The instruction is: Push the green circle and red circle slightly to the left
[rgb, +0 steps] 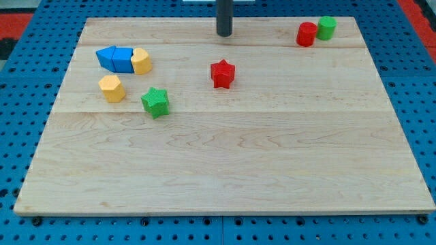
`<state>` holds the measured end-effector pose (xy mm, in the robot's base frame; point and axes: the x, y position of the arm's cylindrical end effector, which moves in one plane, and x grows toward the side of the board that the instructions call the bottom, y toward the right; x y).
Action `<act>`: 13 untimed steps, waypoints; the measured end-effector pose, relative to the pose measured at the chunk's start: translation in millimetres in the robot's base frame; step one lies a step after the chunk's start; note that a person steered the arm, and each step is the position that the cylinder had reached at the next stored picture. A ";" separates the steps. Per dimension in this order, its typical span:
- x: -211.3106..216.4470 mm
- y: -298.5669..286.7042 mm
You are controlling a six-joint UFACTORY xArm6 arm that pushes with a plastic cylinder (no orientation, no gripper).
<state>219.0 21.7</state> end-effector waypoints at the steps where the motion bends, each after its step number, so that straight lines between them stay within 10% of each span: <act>1: -25.0 40.2; 10: -27.8 182.6; 13: -26.7 321.7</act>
<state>192.3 343.4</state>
